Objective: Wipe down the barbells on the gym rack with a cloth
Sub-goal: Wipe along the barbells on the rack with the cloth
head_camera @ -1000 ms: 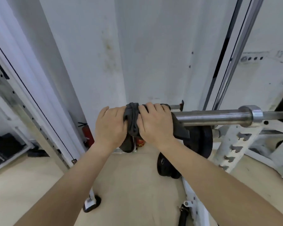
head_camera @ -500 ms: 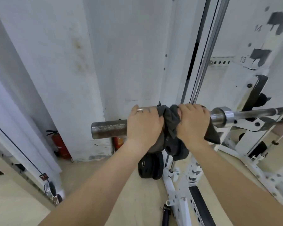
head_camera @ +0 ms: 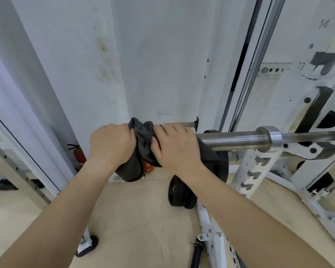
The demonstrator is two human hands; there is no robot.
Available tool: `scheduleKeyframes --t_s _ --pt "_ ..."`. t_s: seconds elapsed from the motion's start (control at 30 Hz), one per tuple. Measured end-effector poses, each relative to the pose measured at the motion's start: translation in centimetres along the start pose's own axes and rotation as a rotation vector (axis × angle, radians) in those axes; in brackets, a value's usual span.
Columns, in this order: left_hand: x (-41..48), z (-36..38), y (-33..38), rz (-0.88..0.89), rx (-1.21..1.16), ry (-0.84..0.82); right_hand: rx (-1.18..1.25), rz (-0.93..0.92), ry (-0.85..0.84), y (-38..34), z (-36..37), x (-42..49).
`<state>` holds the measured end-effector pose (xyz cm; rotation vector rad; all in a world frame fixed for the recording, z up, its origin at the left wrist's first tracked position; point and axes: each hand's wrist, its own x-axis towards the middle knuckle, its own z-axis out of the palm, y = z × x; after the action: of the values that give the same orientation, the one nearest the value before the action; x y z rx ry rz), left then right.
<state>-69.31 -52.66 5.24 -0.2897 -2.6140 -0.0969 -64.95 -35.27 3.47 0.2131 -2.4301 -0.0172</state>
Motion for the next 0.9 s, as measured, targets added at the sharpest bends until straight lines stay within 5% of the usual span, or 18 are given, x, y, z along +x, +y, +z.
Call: scheduleKeyframes --t_s 0.3,0.43,0.7,0.77,0.9 --pt "2.1 0.2 15.4 0.286 -0.002 -0.067 -0.205 0.245 -0.098 17.4 -3.6 -4.9" --pt "3.6 -0.5 15.6 0.293 -0.067 -0.199 -0.214 0.347 -0.064 14.0 -2.9 -3.1" --pt "5.8 -2.0 2.9 -0.027 -0.182 -0.709 -0.039 0.213 0.146 1.2 0.6 -1.8" --pt "5.3 -2.1 0.7 -0.032 -0.169 -0.666 -0.035 0.173 0.086 -0.9 0.3 -0.4" --pt "1.0 -0.6 0.1 0.181 0.053 -0.170 0.021 0.040 -0.262 -0.1 -1.3 3.4"
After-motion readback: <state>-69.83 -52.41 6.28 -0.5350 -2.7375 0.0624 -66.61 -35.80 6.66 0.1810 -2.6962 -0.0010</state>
